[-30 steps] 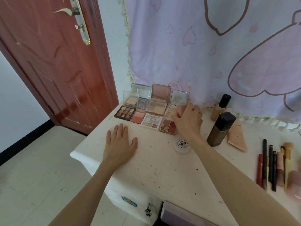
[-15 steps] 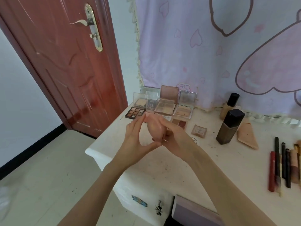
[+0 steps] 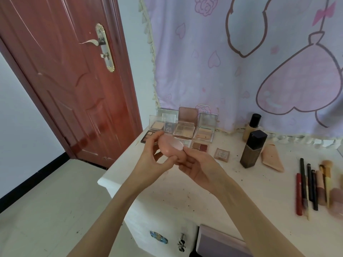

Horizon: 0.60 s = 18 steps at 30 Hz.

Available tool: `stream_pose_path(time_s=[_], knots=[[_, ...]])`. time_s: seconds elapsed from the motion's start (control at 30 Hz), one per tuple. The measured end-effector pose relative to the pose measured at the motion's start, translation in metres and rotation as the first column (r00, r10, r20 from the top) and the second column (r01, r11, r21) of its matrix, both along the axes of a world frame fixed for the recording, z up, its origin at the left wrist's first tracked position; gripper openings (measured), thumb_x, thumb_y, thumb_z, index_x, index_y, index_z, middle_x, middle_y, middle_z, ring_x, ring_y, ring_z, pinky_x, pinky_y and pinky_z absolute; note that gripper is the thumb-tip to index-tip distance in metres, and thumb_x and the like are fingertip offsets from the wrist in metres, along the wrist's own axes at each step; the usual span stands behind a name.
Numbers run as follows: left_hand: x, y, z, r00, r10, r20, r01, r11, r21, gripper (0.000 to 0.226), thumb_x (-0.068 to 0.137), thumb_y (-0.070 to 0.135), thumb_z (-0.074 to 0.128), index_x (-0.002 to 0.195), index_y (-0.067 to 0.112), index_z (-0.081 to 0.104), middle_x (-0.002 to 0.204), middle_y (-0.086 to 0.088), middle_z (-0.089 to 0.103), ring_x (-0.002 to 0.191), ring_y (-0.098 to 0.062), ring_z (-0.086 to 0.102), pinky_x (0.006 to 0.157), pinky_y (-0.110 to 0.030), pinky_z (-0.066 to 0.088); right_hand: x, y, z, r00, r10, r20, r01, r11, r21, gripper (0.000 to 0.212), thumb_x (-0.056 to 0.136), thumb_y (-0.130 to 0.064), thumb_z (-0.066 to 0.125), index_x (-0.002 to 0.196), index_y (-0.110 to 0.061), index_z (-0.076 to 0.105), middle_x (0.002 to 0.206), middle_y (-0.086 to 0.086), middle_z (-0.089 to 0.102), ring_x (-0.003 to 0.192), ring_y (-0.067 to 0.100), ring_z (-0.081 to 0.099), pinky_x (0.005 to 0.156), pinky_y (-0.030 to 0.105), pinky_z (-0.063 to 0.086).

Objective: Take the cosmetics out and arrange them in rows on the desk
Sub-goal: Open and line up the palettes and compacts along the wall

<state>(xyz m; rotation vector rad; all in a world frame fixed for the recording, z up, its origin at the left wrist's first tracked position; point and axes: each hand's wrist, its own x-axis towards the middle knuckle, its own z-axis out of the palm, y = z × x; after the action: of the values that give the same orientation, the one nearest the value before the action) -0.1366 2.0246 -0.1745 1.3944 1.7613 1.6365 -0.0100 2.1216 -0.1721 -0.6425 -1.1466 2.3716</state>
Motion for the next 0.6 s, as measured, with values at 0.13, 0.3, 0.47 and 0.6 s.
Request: stream_pose_path(time_s=[0.13,0.3,0.47,0.6], knots=[[-0.011,-0.008,0.0,0.91,-0.01,-0.414,-0.037,0.994,-0.105,0.064,0.071,0.028,0.073,0.123,0.029,0.037,0.126,0.013,0.037,0.11,0.001,0.043,0.086,-0.004,0.038,0.0,0.0,-0.001,0.997,-0.057,0.046,0.048,0.983,0.177,0.02,0.091,-0.009,0.057,0.109,-0.001,0.061,0.089,0.014,0.066,0.063,0.017,0.064,0.059,0.022,0.054],[-0.027,-0.016,0.002,0.938,-0.057,-0.342,-0.009,0.982,-0.188,0.064,0.069,0.042,0.068,0.127,0.031,0.045,0.127,0.014,0.048,0.111,0.0,0.049,0.09,-0.008,0.041,-0.002,0.0,-0.007,0.997,0.06,-0.053,-0.047,0.977,0.207,0.036,0.081,-0.008,0.062,0.117,-0.009,0.059,0.103,0.009,0.066,0.075,0.018,0.067,0.068,0.025,0.056],[-0.04,-0.016,-0.003,0.98,-0.084,-0.181,0.04,0.971,-0.236,0.056,0.074,0.025,0.076,0.124,0.032,0.051,0.127,0.011,0.054,0.114,-0.007,0.053,0.094,-0.019,0.046,-0.006,0.002,-0.014,0.993,0.097,0.061,-0.114,0.882,0.458,0.046,0.079,-0.002,0.067,0.113,-0.031,0.054,0.115,-0.012,0.062,0.097,0.019,0.067,0.091,0.037,0.053],[-0.045,-0.016,-0.008,0.981,-0.116,-0.157,0.069,0.958,-0.278,0.053,0.075,0.03,0.072,0.124,0.032,0.052,0.127,0.012,0.054,0.111,-0.006,0.055,0.093,-0.019,0.047,-0.014,0.003,-0.023,0.993,0.03,0.114,-0.088,0.834,0.544,0.05,0.078,-0.004,0.071,0.118,-0.027,0.052,0.12,-0.005,0.06,0.1,0.013,0.065,0.085,0.03,0.054]])
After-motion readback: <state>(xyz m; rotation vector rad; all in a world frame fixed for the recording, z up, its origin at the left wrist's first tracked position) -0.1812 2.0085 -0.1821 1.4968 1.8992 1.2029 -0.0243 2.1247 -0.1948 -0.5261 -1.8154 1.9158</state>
